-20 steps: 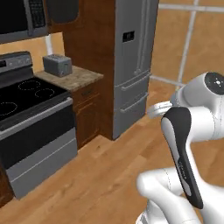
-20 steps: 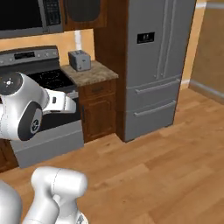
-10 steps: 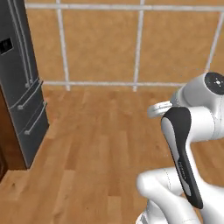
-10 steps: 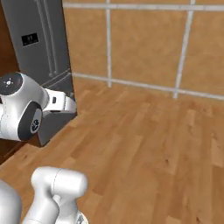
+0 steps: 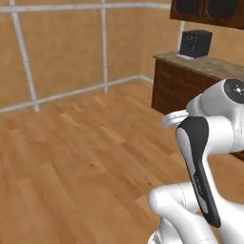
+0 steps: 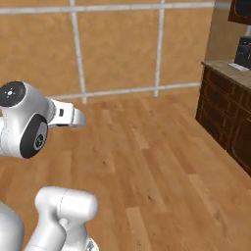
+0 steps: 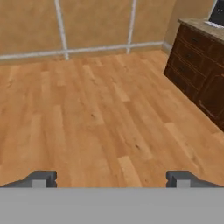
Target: Navigate to the coffee machine.
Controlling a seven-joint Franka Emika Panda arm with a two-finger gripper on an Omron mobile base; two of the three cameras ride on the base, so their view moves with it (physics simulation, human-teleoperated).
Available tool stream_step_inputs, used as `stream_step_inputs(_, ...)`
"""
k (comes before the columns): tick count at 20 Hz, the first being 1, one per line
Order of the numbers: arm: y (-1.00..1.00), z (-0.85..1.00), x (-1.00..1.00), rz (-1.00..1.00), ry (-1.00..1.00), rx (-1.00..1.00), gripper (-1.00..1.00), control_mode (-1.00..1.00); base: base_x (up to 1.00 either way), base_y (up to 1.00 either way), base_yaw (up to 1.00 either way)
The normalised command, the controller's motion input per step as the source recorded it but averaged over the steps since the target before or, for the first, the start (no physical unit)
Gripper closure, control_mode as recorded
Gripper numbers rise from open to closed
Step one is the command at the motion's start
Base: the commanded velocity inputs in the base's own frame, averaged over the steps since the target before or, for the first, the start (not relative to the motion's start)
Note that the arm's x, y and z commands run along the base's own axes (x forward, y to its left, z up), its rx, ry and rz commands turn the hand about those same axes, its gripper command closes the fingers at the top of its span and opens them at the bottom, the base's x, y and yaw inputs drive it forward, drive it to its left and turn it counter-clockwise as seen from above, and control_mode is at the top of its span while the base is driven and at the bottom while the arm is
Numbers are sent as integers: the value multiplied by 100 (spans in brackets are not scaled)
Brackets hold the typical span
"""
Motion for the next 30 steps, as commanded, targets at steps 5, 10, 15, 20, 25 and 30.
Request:
stream_step_inputs(5, 0, 0, 0, 0, 0, 0, -100, 100, 100, 52, -48)
stream_step_inputs(10, 0, 0, 0, 0, 0, 0, -100, 100, 100, 37, -43)
stream_step_inputs(15, 0, 0, 0, 0, 0, 0, -100, 100, 82, -17, -58)
stream_step_inputs(20, 0, 0, 0, 0, 0, 0, -100, 100, 39, -71, -63)
stream_step_inputs(25, 0, 0, 0, 0, 0, 0, -100, 100, 96, 10, -57)
stream_step_inputs(30, 0, 0, 0, 0, 0, 0, -100, 100, 99, 76, -51)
